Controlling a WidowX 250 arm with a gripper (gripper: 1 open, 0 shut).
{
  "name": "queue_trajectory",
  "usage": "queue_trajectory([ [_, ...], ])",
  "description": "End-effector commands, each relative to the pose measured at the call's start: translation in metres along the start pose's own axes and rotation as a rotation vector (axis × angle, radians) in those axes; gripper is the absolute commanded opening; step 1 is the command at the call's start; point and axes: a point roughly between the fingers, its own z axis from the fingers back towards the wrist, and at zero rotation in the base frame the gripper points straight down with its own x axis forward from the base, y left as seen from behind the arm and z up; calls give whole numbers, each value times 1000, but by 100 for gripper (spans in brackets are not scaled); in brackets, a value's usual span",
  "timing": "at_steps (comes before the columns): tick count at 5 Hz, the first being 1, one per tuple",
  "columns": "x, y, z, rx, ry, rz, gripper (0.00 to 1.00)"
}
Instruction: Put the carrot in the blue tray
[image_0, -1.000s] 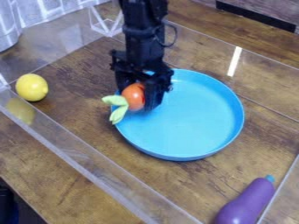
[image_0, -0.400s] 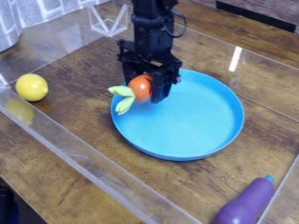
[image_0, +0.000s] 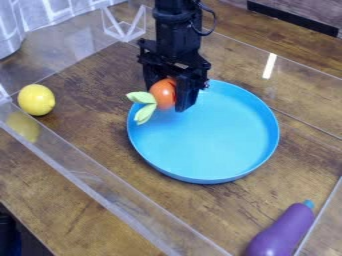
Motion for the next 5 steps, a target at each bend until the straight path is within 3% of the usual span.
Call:
queue_trajectory([
  [1,14,-4,31,14,-91,-30,0],
  [5,21,-2,32,12,-90,-45,0],
])
